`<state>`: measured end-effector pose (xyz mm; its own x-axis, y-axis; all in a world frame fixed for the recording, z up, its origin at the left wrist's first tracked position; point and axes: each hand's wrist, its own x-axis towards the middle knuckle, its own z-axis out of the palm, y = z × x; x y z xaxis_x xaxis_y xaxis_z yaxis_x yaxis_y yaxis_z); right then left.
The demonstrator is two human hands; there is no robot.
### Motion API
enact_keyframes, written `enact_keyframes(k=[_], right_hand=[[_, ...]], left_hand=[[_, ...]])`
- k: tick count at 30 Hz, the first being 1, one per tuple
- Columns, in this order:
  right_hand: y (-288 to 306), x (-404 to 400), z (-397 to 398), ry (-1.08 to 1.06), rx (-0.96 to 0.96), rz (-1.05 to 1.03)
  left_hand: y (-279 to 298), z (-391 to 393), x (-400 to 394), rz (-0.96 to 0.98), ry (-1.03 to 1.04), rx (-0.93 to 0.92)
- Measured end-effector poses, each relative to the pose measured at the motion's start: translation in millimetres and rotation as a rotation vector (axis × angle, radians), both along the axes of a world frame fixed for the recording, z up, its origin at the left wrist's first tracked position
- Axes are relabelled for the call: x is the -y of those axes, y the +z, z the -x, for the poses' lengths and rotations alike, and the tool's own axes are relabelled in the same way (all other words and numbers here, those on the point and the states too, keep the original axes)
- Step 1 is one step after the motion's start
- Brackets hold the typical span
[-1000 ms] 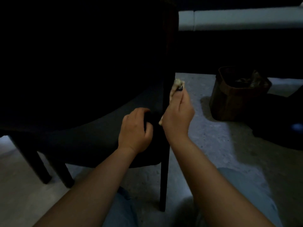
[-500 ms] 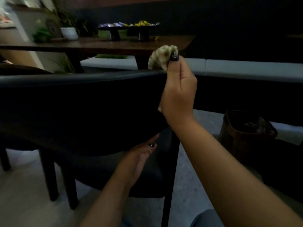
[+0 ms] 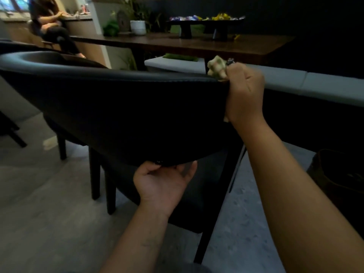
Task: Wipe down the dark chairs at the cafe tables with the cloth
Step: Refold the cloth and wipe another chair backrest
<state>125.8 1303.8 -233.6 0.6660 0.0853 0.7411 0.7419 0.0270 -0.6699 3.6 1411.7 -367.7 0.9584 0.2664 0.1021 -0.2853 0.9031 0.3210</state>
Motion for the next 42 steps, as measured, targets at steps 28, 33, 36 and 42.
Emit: enact_keyframes(k=[28, 33, 36, 42], right_hand=[[62.0, -93.6, 163.8, -0.490, 0.153, 0.625], [59.7, -144.8, 184.7, -0.730, 0.199, 0.694], [59.7, -149.8, 189.0, -0.770, 0.134, 0.677], [52.6, -168.4, 186.8, -0.983, 0.214, 0.626]], left_hand=[[-12.4, 31.9, -103.1, 0.004, -0.205, -0.143], [-6.5, 33.7, -137.1, -0.008, -0.349, -0.202], [-5.3, 26.1, -174.4, 0.030, -0.306, -0.131], [-18.3, 9.8, -209.0, -0.015, -0.335, -0.066]])
